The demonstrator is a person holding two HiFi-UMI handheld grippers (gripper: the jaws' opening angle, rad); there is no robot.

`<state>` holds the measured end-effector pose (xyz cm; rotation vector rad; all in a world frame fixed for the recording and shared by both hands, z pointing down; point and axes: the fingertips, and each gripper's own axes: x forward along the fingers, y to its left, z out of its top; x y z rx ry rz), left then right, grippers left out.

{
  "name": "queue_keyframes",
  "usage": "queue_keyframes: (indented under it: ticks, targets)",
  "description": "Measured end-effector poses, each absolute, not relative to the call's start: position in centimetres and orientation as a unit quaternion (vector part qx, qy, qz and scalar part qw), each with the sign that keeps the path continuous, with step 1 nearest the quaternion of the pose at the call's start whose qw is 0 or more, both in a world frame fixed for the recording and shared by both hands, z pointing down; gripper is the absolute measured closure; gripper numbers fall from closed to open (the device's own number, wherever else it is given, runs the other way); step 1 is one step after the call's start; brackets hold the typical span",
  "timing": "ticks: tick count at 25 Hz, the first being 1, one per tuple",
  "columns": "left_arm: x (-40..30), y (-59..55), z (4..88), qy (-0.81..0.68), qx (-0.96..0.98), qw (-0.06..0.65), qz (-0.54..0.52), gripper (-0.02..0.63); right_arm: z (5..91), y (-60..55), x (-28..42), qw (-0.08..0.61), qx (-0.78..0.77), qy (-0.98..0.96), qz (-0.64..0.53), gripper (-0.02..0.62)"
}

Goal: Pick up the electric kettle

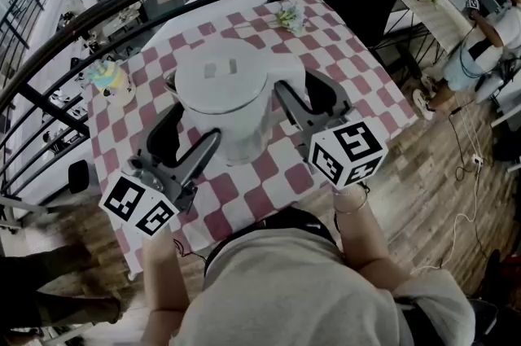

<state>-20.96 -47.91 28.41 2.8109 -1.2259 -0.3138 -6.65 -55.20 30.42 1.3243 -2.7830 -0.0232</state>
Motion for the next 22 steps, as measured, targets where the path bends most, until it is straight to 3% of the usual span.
queue_keyframes:
  ticks: [22]
  targets:
    - [-20.95, -48.48, 28.4, -0.398, 0.912, 0.024, -0.093, 0.256, 30.61, -55.83, -6.72, 0.031, 0.425, -0.905, -0.011, 0.422]
